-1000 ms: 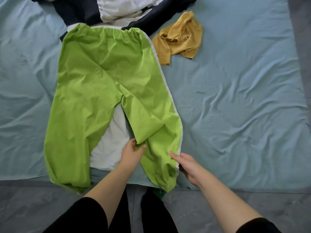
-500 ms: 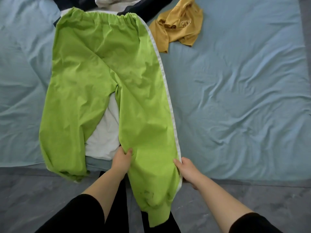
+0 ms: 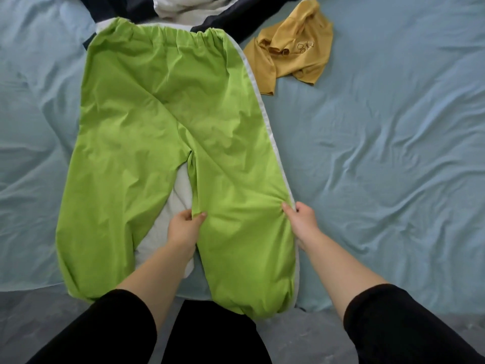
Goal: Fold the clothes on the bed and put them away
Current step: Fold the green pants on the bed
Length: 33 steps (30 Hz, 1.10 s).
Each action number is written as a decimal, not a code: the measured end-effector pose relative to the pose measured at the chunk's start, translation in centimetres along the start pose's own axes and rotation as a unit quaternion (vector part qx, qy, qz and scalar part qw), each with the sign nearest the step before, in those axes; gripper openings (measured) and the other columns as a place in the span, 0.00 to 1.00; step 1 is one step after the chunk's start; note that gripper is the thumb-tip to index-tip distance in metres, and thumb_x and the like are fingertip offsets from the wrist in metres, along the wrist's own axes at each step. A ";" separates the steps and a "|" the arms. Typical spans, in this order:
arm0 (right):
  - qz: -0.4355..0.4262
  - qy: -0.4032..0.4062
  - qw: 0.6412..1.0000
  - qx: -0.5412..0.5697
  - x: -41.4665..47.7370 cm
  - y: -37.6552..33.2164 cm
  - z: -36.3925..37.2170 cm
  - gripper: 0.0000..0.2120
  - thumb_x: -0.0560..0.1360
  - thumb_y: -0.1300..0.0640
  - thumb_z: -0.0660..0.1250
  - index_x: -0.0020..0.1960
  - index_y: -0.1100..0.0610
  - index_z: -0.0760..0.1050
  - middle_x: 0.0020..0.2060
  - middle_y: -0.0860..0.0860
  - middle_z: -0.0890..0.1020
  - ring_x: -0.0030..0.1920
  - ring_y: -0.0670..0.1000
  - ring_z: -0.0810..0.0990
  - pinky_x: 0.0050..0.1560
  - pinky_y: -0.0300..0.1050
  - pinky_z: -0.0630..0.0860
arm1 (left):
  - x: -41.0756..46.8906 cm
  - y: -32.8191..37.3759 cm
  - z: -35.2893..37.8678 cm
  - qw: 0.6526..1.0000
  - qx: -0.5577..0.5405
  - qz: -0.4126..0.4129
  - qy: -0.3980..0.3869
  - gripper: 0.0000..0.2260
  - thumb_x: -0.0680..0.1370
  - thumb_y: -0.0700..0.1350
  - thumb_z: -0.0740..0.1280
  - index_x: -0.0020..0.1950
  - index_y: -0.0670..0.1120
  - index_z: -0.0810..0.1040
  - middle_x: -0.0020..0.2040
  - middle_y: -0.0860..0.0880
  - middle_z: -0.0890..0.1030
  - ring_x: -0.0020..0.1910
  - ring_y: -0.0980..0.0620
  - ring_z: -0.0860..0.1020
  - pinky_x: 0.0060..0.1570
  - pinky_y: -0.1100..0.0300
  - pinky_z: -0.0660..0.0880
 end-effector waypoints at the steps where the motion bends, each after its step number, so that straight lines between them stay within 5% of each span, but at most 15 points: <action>1: 0.011 0.016 1.000 -0.010 0.5 0.6 -0.8 0.16 0.77 0.56 0.67 0.42 0.70 0.73 0.36 0.63 0.75 0.39 0.52 0.71 0.40 0.47 0.66 | 0.1 -0.6 -0.1 1.000 0.000 -0.016 -0.007 0.06 0.78 0.39 0.68 0.54 0.42 0.80 0.49 0.45 0.83 0.47 0.47 0.82 0.50 0.55 0.79; 3: 0.033 0.022 0.999 -0.018 0.7 1.5 -1.8 0.16 0.76 0.56 0.68 0.44 0.72 0.75 0.37 0.61 0.77 0.40 0.53 0.73 0.40 0.46 0.67 | 0.2 -1.3 0.0 0.998 0.005 -0.046 -0.033 0.05 0.78 0.38 0.68 0.53 0.40 0.80 0.52 0.41 0.83 0.51 0.43 0.81 0.56 0.48 0.78; 7: 0.061 -0.034 0.997 0.035 0.9 0.0 -0.7 0.07 0.73 0.57 0.73 0.42 0.60 0.78 0.41 0.56 0.84 0.44 0.56 0.82 0.48 0.50 0.78 | 0.9 0.5 0.4 0.998 0.007 -0.047 -0.049 0.06 0.76 0.46 0.71 0.48 0.44 0.81 0.50 0.45 0.84 0.48 0.49 0.82 0.51 0.54 0.79; 11: 0.008 -0.028 0.997 0.072 3.3 -5.9 0.8 0.13 0.74 0.50 0.71 0.43 0.60 0.76 0.39 0.58 0.80 0.41 0.54 0.77 0.46 0.51 0.74 | 1.9 2.6 1.0 0.998 0.041 -0.050 -0.027 0.21 0.75 0.52 0.72 0.60 0.39 0.78 0.54 0.45 0.82 0.55 0.45 0.80 0.61 0.48 0.75; 15: -0.030 -0.015 0.997 0.072 6.0 -10.2 2.7 0.11 0.76 0.52 0.68 0.39 0.56 0.72 0.36 0.56 0.72 0.39 0.52 0.69 0.42 0.47 0.65 | 2.5 2.2 1.0 0.998 0.048 -0.047 -0.020 0.13 0.77 0.47 0.70 0.58 0.40 0.80 0.52 0.44 0.83 0.52 0.46 0.81 0.58 0.50 0.77; 17: -0.031 0.024 0.995 0.090 7.1 -10.7 1.5 0.10 0.77 0.56 0.67 0.38 0.58 0.74 0.35 0.57 0.74 0.39 0.53 0.71 0.41 0.47 0.67 | 2.6 2.3 0.6 0.998 0.059 -0.030 -0.002 0.05 0.77 0.45 0.70 0.48 0.44 0.81 0.45 0.49 0.84 0.45 0.52 0.81 0.46 0.59 0.78; 19: -0.031 0.075 0.991 0.107 7.8 -10.4 -1.2 0.12 0.77 0.57 0.66 0.36 0.58 0.73 0.33 0.56 0.74 0.38 0.52 0.70 0.40 0.46 0.66 | 2.4 3.0 0.4 0.996 0.084 -0.004 0.012 0.07 0.77 0.44 0.70 0.39 0.48 0.80 0.39 0.53 0.82 0.40 0.57 0.80 0.37 0.64 0.74; 21: -0.018 0.095 0.990 0.101 8.3 -9.6 -3.4 0.11 0.77 0.58 0.66 0.38 0.63 0.75 0.34 0.57 0.75 0.38 0.52 0.71 0.40 0.45 0.67 | 1.9 3.8 0.9 0.993 0.117 0.015 0.013 0.08 0.77 0.44 0.70 0.38 0.45 0.81 0.38 0.48 0.84 0.41 0.50 0.82 0.39 0.60 0.77; 24: 0.031 -0.010 0.993 0.115 8.7 -8.9 -2.8 0.07 0.77 0.58 0.68 0.45 0.63 0.77 0.42 0.57 0.81 0.39 0.53 0.78 0.42 0.43 0.74 | 1.2 6.6 1.6 0.947 0.316 0.055 0.013 0.17 0.77 0.55 0.67 0.38 0.41 0.79 0.34 0.44 0.81 0.36 0.44 0.79 0.36 0.53 0.75; 27: 0.029 -0.094 0.991 0.087 9.9 -11.0 -1.3 0.14 0.72 0.53 0.73 0.50 0.63 0.78 0.44 0.55 0.84 0.43 0.53 0.83 0.42 0.43 0.79 | 0.9 11.1 0.7 0.832 0.531 0.123 0.101 0.23 0.76 0.66 0.59 0.33 0.48 0.70 0.28 0.52 0.74 0.26 0.51 0.72 0.26 0.62 0.64; 30: -0.016 -0.098 0.993 0.065 11.9 -15.1 -0.1 0.19 0.71 0.48 0.74 0.50 0.64 0.79 0.43 0.57 0.84 0.42 0.53 0.82 0.47 0.48 0.79 | 0.1 16.9 1.7 0.788 0.509 0.299 0.175 0.17 0.76 0.64 0.58 0.42 0.52 0.73 0.39 0.53 0.76 0.38 0.51 0.76 0.31 0.60 0.66; 32: -0.043 -0.092 0.994 0.038 13.0 -17.4 0.9 0.18 0.71 0.45 0.73 0.43 0.61 0.81 0.39 0.55 0.84 0.38 0.51 0.82 0.42 0.42 0.79 | 1.6 17.8 3.2 0.782 0.515 0.315 0.152 0.24 0.76 0.66 0.57 0.66 0.54 0.70 0.64 0.48 0.74 0.62 0.46 0.72 0.57 0.52 0.70; 33: -0.061 -0.087 0.994 0.024 13.7 -18.5 1.6 0.16 0.72 0.45 0.72 0.40 0.58 0.80 0.37 0.53 0.84 0.36 0.49 0.81 0.40 0.40 0.78 | 3.3 17.4 4.0 0.784 0.539 0.283 0.124 0.31 0.75 0.69 0.55 0.75 0.58 0.58 0.76 0.48 0.61 0.73 0.43 0.61 0.70 0.45 0.59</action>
Point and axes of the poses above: each hand's wrist, its own x-axis towards the middle knuckle, its own z-axis out of the palm, y = z × x, the point moved 10 cm from there along x, towards the middle knuckle
